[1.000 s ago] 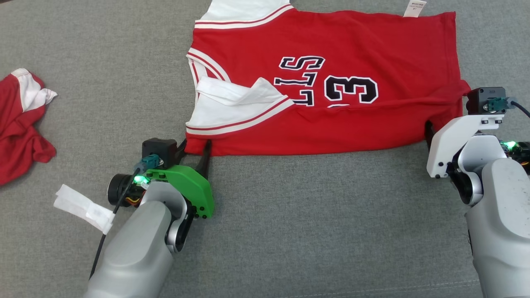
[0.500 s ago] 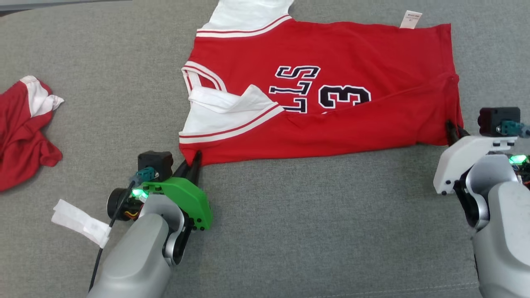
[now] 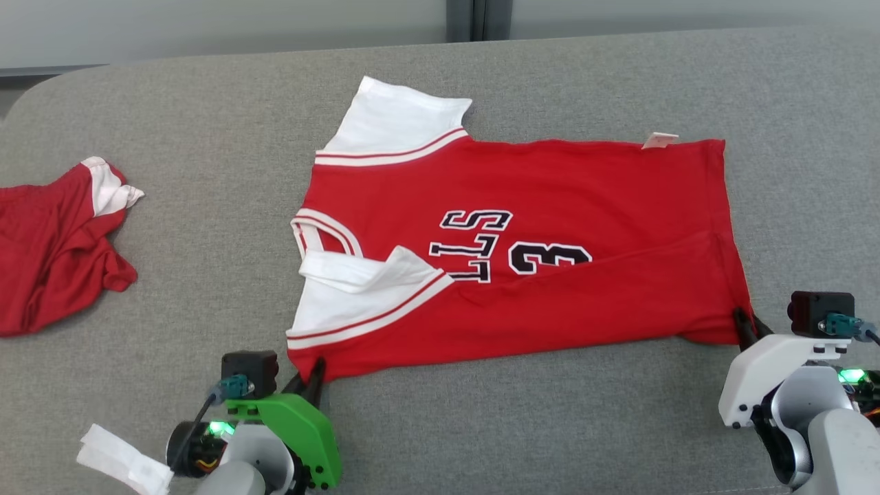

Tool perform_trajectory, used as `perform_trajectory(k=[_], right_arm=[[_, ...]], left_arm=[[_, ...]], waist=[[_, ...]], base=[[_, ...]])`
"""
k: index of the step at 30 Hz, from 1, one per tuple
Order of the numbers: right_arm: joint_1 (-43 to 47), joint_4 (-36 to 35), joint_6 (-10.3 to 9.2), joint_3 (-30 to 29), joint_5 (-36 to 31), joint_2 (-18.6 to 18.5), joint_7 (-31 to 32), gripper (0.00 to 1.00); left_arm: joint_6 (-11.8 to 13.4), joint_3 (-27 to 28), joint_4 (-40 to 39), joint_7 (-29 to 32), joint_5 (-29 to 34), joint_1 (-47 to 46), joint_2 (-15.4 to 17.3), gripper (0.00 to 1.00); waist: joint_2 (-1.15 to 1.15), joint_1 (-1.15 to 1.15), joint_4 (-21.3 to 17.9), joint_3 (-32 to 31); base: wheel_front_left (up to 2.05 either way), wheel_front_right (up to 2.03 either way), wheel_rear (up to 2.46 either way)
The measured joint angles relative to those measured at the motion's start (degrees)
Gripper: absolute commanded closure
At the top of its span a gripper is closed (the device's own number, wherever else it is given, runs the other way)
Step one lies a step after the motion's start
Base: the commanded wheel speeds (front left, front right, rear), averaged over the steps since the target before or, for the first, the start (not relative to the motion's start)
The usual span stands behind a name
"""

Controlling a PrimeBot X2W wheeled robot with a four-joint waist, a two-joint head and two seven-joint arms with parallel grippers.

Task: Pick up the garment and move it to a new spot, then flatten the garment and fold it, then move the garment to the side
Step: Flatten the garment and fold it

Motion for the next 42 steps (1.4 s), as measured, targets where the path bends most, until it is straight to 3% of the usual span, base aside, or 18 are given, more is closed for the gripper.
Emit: perform_trajectory(k=[8,9,10,19,26,32,42], right_arm=[[4.6,-4.2,0.00,-3.3,-1.1,0.7,4.7,1.00],[4.9,-4.7,0.00,-3.7,-1.1,0.9,5.1,0.09],[4.9,-5.1,0.00,-4.0,-1.2,1.2,5.6,0.00],[5.1,-8.4,0.00,-5.3,-1.6,2.0,9.2,0.00],[-2.3,-10.1,0.00,-1.7,-0.1,-2.0,15.1,0.00],[-15.2,-4.3,0.00,5.5,2.9,-6.6,19.6,0.00],[-34.3,8.4,0.00,16.9,7.3,-9.5,19.6,0.00]], left_arm=[[4.4,-1.5,-14.3,6.6,-1.0,8.8,3.2,1.00],[4.9,-1.3,-15.9,6.5,-0.9,9.2,3.5,0.24],[5.3,-1.2,-17.0,6.4,-0.7,9.2,3.9,0.00],[6.5,-0.9,-21.7,8.1,-0.5,9.8,5.9,0.00],[4.6,0.4,-21.2,9.3,0.2,0.7,6.6,0.00],[1.3,1.6,-11.8,11.1,0.0,-13.5,3.8,0.00],[-3.0,2.1,6.1,13.8,0.0,-33.0,0.5,0.00]], waist=[[0.00,0.00,0.8,-1.8],[0.00,0.00,0.9,-1.9],[0.00,0.00,0.9,-2.1],[0.00,0.00,0.3,-2.7],[0.00,0.00,-0.1,-2.0],[0.00,0.00,-0.9,0.5],[0.00,0.00,-3.7,7.3]], base=[[0.00,0.00,0.00],[0.00,0.00,0.00],[0.00,0.00,0.00],[0.00,0.00,0.00],[0.00,0.00,0.00],[0.00,0.00,0.00],[0.00,0.00,0.00]])
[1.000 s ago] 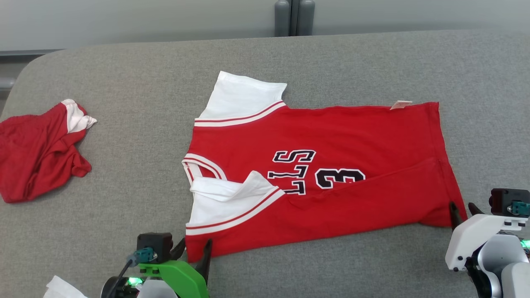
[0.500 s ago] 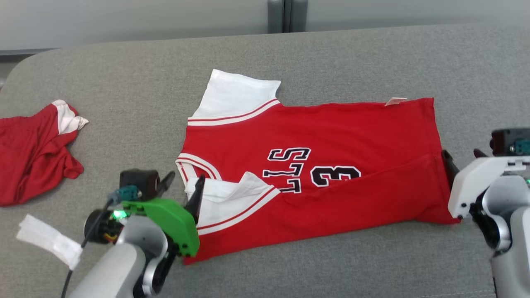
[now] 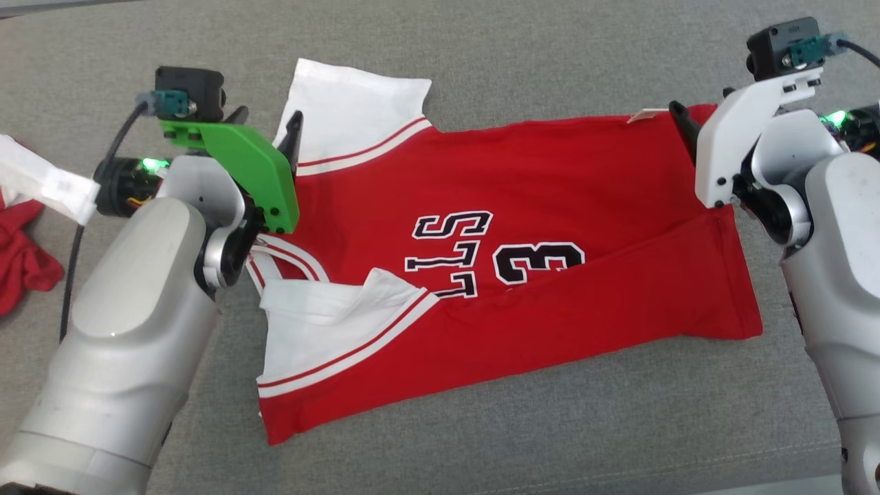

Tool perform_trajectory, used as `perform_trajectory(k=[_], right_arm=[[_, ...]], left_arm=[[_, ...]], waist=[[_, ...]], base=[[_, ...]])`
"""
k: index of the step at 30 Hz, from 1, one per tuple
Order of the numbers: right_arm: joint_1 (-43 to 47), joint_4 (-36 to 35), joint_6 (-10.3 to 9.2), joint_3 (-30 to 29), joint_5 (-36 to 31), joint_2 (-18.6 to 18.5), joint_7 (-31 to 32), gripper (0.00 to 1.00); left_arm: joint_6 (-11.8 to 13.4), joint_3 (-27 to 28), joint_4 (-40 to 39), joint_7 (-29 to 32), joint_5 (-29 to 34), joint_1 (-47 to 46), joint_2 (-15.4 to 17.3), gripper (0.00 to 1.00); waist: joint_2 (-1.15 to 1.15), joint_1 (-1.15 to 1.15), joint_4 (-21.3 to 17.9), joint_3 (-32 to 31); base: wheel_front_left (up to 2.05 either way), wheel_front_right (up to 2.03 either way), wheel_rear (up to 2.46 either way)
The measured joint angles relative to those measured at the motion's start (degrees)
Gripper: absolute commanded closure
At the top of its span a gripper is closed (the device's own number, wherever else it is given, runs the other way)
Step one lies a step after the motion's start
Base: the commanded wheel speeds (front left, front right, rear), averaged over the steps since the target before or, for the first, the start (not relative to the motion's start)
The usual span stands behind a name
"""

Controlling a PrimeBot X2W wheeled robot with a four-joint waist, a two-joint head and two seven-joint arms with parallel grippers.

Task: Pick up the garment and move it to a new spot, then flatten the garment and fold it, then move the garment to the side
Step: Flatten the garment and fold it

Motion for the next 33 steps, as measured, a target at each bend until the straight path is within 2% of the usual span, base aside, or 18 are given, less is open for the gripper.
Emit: perform_trajectory(k=[6,14,22,23,24,25,30,33], right_arm=[[-7.9,3.7,0.00,6.1,1.8,-0.8,-1.7,0.00],[-13.7,4.7,0.00,10.9,4.1,-1.5,-4.7,0.00],[-15.4,5.5,0.00,13.6,5.8,-3.1,-5.6,0.00],[-15.5,5.6,0.00,13.8,5.9,-3.4,-5.6,0.00],[-15.6,5.5,0.00,14.0,6.2,-3.7,-5.6,0.00],[-15.7,5.4,0.00,14.2,6.6,-4.1,-5.4,0.00],[-15.9,2.6,0.00,15.4,8.4,-8.1,-4.8,0.00],[-15.9,-0.2,0.00,17.0,8.8,-11.6,-4.7,0.00]], left_arm=[[-1.4,0.1,7.2,0.2,0.9,-8.0,0.2,0.00],[-1.6,-0.4,14.0,0.2,2.8,-15.0,1.0,0.00],[0.4,-1.4,19.1,0.9,4.1,-18.2,0.9,0.00],[0.7,-1.4,19.6,1.5,4.1,-18.4,0.6,0.22],[0.6,-1.9,19.8,2.0,4.2,-18.7,0.2,0.68],[0.5,-2.1,20.0,2.5,4.2,-18.9,-0.1,1.00],[-0.3,-2.9,19.6,0.8,4.1,-18.6,-2.1,1.00],[1.0,-3.7,18.9,-2.2,5.2,-17.8,-2.9,1.00]], waist=[[0.00,0.00,-2.5,4.7],[0.00,0.01,-5.7,10.4],[0.00,0.00,-7.8,13.6],[0.00,0.00,-7.9,13.8],[0.00,0.00,-7.8,13.9],[0.00,0.00,-7.7,14.0],[0.00,0.00,-6.2,14.2],[0.00,0.00,-5.1,14.3]], base=[[0.00,0.00,0.00],[0.00,0.00,0.00],[0.00,0.00,0.00],[0.00,0.00,0.00],[0.00,0.00,0.00],[0.00,0.00,0.00],[0.00,0.00,0.00],[0.00,0.00,0.00]])
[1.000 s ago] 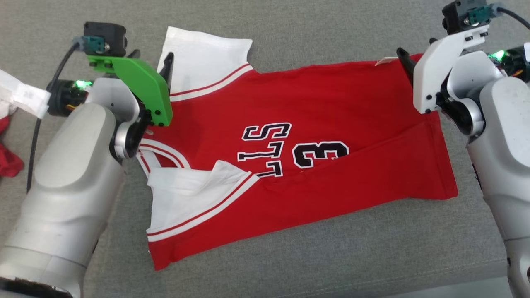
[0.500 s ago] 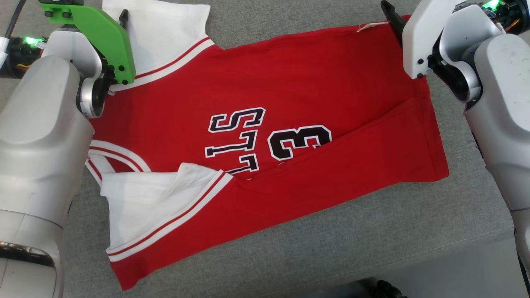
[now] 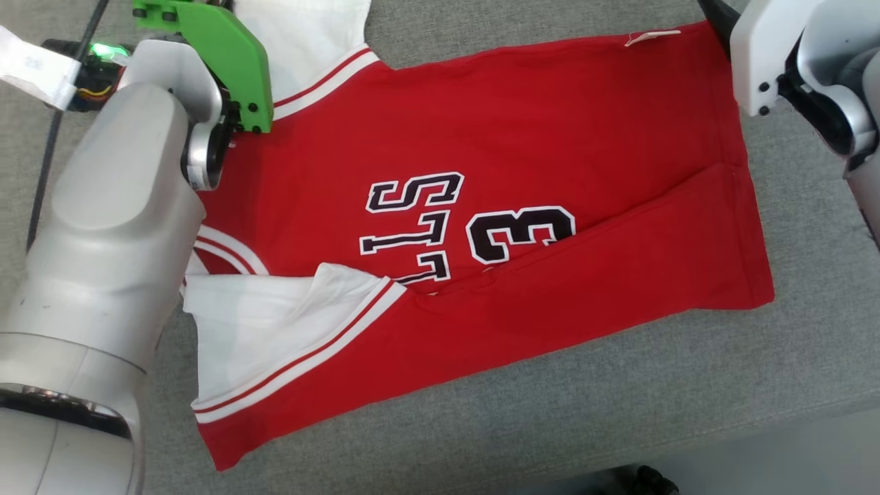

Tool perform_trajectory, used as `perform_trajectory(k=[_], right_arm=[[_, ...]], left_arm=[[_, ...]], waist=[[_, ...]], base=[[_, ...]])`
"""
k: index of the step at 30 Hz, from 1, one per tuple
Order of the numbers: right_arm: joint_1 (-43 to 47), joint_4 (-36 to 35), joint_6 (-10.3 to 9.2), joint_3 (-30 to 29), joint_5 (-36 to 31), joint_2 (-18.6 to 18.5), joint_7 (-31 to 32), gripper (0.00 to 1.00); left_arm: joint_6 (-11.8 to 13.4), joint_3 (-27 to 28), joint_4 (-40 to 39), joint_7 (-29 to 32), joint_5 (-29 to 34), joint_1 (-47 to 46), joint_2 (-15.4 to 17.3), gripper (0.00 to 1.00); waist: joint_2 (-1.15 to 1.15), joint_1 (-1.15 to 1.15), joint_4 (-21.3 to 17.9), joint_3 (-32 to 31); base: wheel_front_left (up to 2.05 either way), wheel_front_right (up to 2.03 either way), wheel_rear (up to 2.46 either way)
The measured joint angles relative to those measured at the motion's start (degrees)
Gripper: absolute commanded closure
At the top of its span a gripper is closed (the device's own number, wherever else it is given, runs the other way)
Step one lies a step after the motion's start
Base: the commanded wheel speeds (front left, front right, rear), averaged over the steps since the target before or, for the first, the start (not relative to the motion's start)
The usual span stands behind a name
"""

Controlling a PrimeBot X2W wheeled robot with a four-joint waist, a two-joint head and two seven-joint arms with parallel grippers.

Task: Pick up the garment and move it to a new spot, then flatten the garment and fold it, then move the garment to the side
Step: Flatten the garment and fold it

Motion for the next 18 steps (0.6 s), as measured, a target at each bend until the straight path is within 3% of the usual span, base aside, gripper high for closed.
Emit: perform_trajectory(k=[3,8,18], right_arm=[[0.3,-2.5,0.00,2.1,0.1,-3.6,0.3,0.00],[2.6,-2.5,0.00,3.5,1.7,-6.3,1.8,0.00],[5.4,0.5,-0.05,3.8,4.3,-5.8,-0.1,0.00]], left_arm=[[0.9,-0.2,-0.6,-2.5,0.4,1.0,-1.3,1.00],[0.6,-0.4,-1.0,-3.7,-0.2,1.8,-3.0,1.00],[-0.1,-1.0,-0.7,-4.9,-0.5,1.7,-3.9,1.00]], waist=[[0.00,0.00,1.2,0.0],[0.00,0.00,2.9,0.1],[0.00,0.00,4.2,0.7]], base=[[0.00,0.00,0.00],[0.00,0.00,0.00],[0.00,0.00,0.00]])
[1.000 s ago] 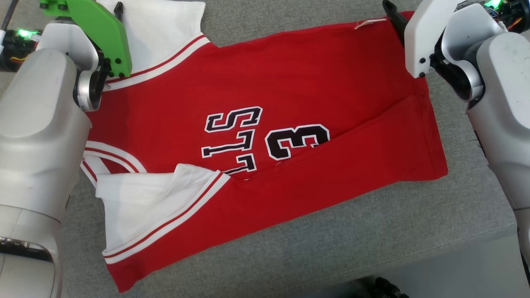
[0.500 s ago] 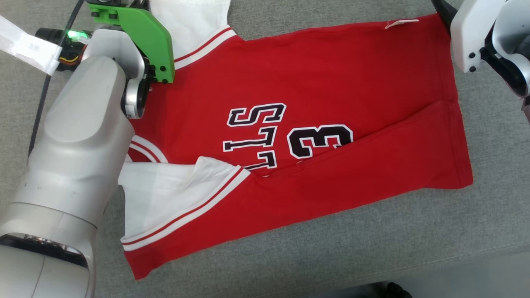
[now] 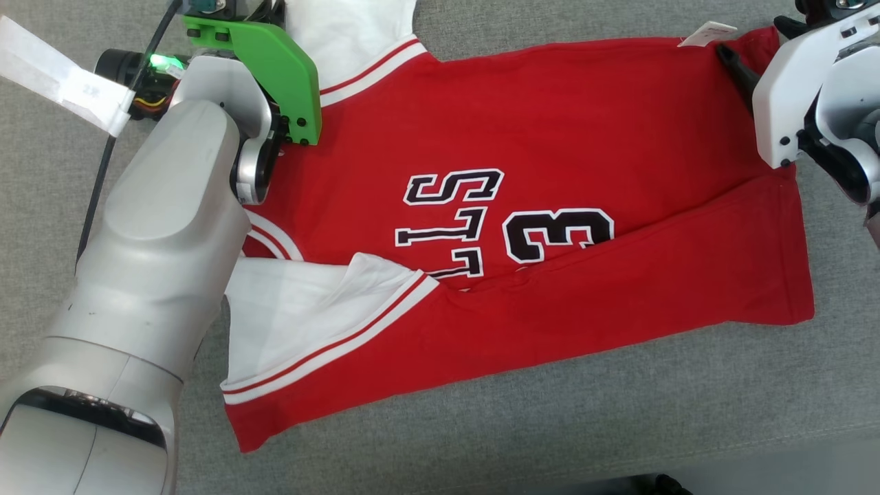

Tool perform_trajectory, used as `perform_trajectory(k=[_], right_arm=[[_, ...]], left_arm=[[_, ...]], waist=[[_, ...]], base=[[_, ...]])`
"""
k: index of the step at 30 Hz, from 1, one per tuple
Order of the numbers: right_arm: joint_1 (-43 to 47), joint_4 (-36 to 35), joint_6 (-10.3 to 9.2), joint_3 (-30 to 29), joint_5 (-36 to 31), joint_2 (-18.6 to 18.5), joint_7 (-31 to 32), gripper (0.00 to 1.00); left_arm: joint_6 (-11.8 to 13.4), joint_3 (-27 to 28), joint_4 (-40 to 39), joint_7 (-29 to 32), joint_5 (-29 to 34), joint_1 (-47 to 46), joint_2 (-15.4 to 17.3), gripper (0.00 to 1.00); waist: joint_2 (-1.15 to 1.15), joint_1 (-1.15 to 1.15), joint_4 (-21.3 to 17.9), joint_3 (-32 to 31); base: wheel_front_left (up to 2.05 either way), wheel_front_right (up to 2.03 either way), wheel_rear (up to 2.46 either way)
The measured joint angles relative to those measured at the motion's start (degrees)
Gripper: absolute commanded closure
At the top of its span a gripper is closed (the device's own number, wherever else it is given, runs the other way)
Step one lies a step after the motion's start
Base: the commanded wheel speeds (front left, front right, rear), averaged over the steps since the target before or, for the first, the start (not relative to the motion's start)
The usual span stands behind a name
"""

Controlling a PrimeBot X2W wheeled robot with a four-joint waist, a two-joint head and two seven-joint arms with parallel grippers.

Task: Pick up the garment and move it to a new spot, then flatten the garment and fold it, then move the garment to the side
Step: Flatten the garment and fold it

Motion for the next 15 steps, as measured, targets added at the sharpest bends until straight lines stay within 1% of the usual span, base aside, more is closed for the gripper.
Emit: perform_trajectory(k=[4,5,6,7,8,12,15], right_arm=[[-0.1,0.8,-0.04,0.9,0.7,0.0,-0.3,0.00],[-0.1,0.8,-0.12,1.1,0.8,0.0,-0.5,0.03],[-0.1,0.7,-0.22,1.6,0.8,-0.3,-0.6,0.43],[-0.2,0.6,-0.21,1.9,0.8,-0.6,-0.7,0.63],[-0.2,0.6,-0.20,2.1,0.8,-0.6,-0.8,1.00],[0.3,1.1,0.07,1.5,-0.6,-0.2,-3.4,1.00],[1.4,1.7,0.07,0.4,-1.9,0.2,-5.8,1.00]], left_arm=[[-0.2,-0.2,0.0,-0.6,0.0,-0.1,0.0,1.00],[-0.2,-0.2,0.0,-0.7,-0.1,-0.1,0.0,1.00],[-0.2,-0.2,0.0,-0.8,-0.2,-0.1,0.0,1.00],[-0.3,-0.3,0.1,-0.9,-0.2,-0.1,0.0,1.00],[-0.2,-0.3,0.1,-1.0,-0.3,-0.1,-0.1,1.00],[-0.3,-0.4,0.3,-3.2,-0.4,0.3,-0.1,1.00],[-0.2,-0.1,-0.1,-6.4,-0.6,1.3,-0.1,1.00]], waist=[[0.00,0.00,0.2,0.3],[0.00,0.00,0.3,0.4],[0.00,0.00,0.4,0.4],[0.00,0.00,0.4,0.3],[0.00,0.00,0.5,0.3],[0.00,0.00,0.6,-0.3],[0.00,0.00,0.7,-0.9]], base=[[0.00,0.00,0.00],[0.00,0.00,0.00],[0.00,0.00,0.00],[0.00,0.00,0.00],[0.00,0.00,0.00],[0.00,0.00,0.00],[0.00,0.00,0.00]])
